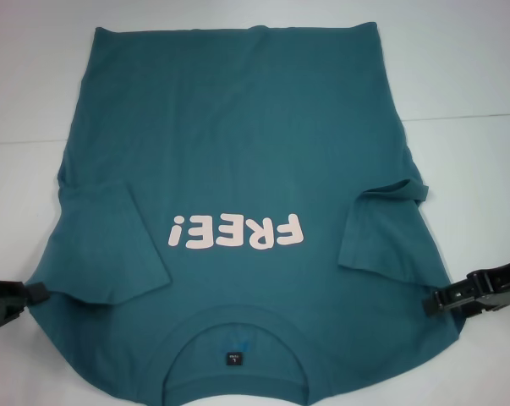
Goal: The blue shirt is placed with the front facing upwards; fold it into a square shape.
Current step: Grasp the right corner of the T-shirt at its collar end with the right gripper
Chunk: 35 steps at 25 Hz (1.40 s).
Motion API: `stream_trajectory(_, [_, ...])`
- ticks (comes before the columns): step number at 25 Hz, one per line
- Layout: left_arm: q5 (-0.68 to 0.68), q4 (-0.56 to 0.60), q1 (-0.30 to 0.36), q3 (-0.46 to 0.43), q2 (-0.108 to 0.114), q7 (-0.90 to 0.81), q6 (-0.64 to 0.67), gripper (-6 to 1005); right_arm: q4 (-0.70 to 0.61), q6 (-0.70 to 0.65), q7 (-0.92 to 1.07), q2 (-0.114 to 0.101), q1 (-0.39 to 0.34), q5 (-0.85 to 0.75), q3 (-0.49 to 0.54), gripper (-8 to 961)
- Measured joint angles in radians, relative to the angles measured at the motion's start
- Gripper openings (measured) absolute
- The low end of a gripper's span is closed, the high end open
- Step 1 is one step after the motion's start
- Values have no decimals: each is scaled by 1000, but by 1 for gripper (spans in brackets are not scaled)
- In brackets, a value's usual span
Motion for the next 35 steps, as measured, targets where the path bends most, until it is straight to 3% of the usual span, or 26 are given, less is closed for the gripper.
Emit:
stream_trajectory(16, [0, -1, 1, -5, -1, 3, -3, 7, 70, 50, 24, 9, 49, 0, -73, 860])
stream_trajectory(35, [-6, -2, 1, -5, -2, 2, -5, 6, 72, 41, 14, 15, 65, 7, -71, 845])
